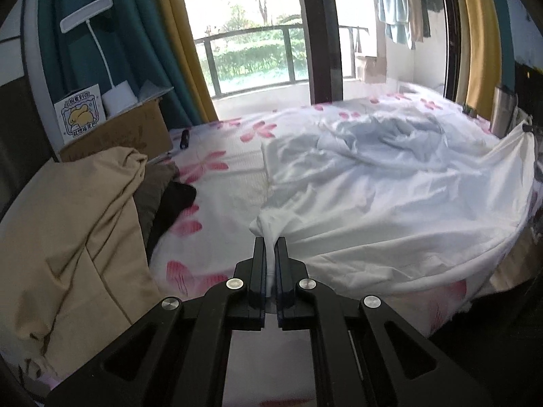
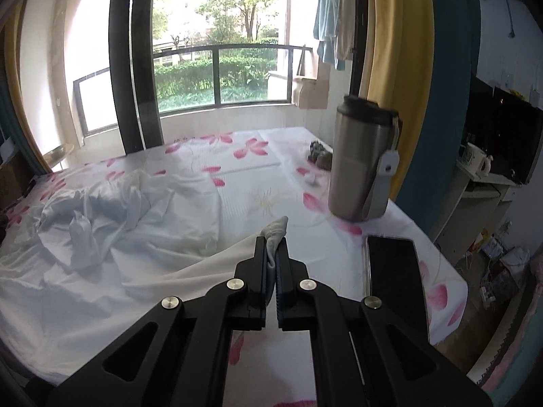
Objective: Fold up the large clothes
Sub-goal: 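Grasp the hem with both grippers and lift it over the shirt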
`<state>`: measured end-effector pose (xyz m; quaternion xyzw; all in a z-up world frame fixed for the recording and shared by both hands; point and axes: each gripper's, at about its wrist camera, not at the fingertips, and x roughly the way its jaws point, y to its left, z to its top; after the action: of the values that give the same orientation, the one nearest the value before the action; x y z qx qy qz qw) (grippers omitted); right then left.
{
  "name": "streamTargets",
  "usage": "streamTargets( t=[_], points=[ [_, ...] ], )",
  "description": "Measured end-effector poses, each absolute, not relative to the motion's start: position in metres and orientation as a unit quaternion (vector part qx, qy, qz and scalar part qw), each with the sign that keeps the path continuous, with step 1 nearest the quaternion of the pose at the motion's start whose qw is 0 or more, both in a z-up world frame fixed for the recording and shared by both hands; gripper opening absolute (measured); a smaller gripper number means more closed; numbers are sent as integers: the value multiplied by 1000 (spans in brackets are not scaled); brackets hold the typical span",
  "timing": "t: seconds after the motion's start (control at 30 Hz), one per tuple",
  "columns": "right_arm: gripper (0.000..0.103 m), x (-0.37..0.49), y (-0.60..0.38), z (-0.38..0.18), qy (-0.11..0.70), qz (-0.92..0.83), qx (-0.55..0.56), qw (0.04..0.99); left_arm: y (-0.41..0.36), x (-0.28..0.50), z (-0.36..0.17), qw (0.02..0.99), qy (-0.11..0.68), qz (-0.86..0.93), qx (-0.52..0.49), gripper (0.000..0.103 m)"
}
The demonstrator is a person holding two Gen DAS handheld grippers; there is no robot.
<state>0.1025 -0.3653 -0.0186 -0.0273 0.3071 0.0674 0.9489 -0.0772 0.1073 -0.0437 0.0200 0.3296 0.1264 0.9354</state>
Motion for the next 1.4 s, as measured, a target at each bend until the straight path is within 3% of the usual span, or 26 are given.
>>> streamTargets(
  t=[0.2, 0.5, 1.4],
  points=[
    [4, 115, -362, -5, 298, 69, -20, 952, 129, -63, -33, 947, 296, 117, -55, 5],
    [4, 145, -348, 9, 289, 64, -23, 955, 148, -32, -24, 950, 273, 145, -44, 5],
    [4, 253, -311, 4, 295, 70, -38, 952, 198, 86, -35, 937, 317, 140, -54, 5]
  ],
)
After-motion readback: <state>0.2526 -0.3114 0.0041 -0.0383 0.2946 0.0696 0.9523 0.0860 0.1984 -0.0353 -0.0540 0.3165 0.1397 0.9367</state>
